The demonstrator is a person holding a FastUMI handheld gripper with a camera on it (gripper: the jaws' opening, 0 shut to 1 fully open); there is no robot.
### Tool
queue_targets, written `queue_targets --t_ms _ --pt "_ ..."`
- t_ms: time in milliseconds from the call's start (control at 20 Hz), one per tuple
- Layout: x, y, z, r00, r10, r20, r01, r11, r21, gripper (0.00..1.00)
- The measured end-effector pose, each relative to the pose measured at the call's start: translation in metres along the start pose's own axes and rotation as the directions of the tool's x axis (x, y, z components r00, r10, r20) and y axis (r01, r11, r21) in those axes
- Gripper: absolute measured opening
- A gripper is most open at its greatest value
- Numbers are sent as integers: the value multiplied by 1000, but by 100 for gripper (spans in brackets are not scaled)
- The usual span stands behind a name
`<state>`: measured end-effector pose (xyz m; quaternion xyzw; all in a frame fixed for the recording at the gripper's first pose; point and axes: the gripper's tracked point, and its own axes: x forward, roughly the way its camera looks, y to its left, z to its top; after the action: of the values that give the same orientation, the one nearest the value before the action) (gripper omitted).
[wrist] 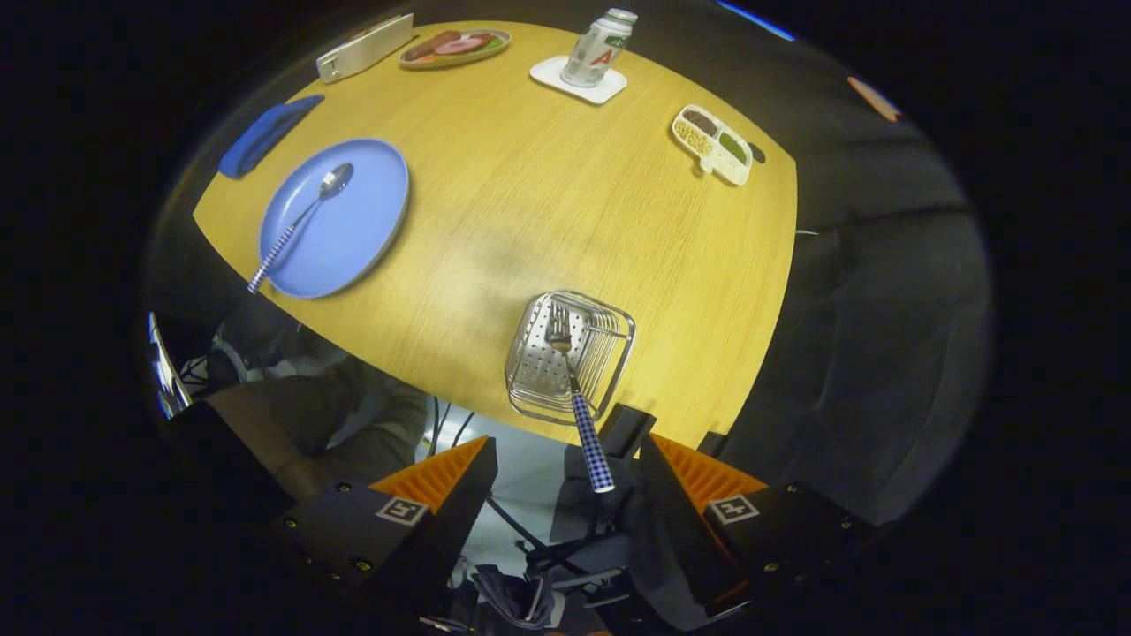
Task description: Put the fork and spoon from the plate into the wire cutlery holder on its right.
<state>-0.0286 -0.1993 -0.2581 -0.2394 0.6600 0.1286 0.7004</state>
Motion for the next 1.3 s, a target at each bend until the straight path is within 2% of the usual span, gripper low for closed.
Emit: queue_targets --t_ms 50,300,600,900,1100,1300 --pt "-3 5 -1 999 -5 32 4 1000 22 96" --pt "-23 29 19 984 -19 180 -6 990 140 97" --pt "-50 51 40 965 -56 257 8 983 182 97" --pt "-65 92 80 906 -81 416 -23 971 239 97" --pt "-79 115 108 846 -110 523 -64 951 302 97" --pt "-91 139 132 784 -112 610 -110 943 315 97"
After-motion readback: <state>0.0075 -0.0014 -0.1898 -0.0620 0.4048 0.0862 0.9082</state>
